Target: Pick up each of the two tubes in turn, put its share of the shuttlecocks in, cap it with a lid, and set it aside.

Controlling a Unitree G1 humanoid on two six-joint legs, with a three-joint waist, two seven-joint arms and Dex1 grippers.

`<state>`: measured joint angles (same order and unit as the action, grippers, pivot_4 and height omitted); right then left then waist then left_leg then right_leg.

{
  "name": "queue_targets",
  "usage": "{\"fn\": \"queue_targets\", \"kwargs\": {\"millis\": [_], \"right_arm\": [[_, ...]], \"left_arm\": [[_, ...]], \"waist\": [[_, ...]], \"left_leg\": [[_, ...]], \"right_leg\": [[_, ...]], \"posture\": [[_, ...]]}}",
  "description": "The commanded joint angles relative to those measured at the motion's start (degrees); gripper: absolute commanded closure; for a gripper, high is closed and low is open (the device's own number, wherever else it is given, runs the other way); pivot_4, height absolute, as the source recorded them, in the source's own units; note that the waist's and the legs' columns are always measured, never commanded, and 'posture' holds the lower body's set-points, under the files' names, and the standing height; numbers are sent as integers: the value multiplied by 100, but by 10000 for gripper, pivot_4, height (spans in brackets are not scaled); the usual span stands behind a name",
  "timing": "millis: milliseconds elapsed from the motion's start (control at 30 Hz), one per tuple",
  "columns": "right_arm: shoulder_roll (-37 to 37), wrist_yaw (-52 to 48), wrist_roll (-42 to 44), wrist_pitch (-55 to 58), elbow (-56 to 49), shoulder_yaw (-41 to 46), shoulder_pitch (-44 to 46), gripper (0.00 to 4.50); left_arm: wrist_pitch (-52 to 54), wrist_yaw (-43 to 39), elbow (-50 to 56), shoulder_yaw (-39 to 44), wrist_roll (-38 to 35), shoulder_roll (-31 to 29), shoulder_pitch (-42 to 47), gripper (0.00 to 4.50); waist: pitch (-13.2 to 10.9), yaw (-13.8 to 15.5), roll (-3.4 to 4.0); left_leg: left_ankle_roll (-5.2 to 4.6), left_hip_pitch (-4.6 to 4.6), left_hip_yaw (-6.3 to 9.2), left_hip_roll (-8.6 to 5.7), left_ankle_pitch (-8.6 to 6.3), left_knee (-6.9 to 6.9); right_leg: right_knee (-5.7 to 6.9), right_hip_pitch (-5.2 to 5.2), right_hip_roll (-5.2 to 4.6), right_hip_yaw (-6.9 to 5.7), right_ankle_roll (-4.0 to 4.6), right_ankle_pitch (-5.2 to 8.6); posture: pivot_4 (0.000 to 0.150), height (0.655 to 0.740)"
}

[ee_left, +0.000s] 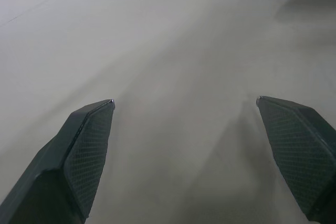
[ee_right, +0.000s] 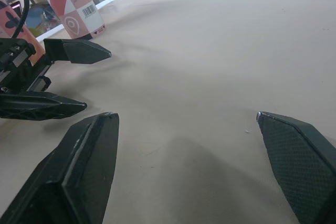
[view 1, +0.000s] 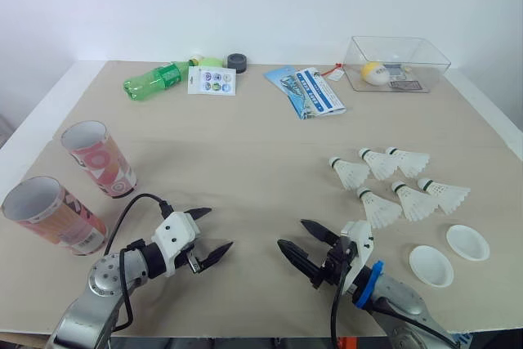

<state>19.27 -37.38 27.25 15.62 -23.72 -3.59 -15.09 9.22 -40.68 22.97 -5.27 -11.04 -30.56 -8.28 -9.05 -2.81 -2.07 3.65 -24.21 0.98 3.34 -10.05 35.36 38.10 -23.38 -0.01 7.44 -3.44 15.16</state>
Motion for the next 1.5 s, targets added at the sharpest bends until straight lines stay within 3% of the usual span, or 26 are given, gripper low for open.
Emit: {"fn": "queue_targets", "kwargs": {"millis": [33,767,1133,1300,1500], "right_arm": [[78,-50,49,114,-45,-28,68,136],[547,-714,351,329,-99,15,521,136],[1580,-2850,867,816,829,-224,3068,136],[1487,-3801,280,227,1956,-758,4031,136],[1178,-4141,-167,-554,3002,-848,4599,136]], "left_arm": [[-45,-54,223,47,-63,-56,-45,0],[-97,-233,36,131,-283,36,100,0],[227,1621,1200,358,34,1141,-1044,0],[-46,2780,1486,623,595,1937,-1828,0],[-440,3780,1764,622,1348,2632,-2720,0]], "waist": [[0,-1,0],[-3,1,5],[-15,-11,4],[-17,-10,1],[-24,-15,-5]], "left_leg": [[0,0,0,0,0,0],[0,-2,-1,-1,0,0],[-1,-3,8,-2,1,3],[-2,-4,14,-2,1,6],[-2,-7,12,-10,0,7]], "right_leg": [[0,0,0,0,0,0],[0,0,1,-2,0,1],[0,6,15,2,-5,-1],[0,11,19,2,-7,-1],[0,6,14,5,-10,0]], "posture": [[1500,7400],[1500,7400],[1500,7400],[1500,7400],[1500,7400]]}}
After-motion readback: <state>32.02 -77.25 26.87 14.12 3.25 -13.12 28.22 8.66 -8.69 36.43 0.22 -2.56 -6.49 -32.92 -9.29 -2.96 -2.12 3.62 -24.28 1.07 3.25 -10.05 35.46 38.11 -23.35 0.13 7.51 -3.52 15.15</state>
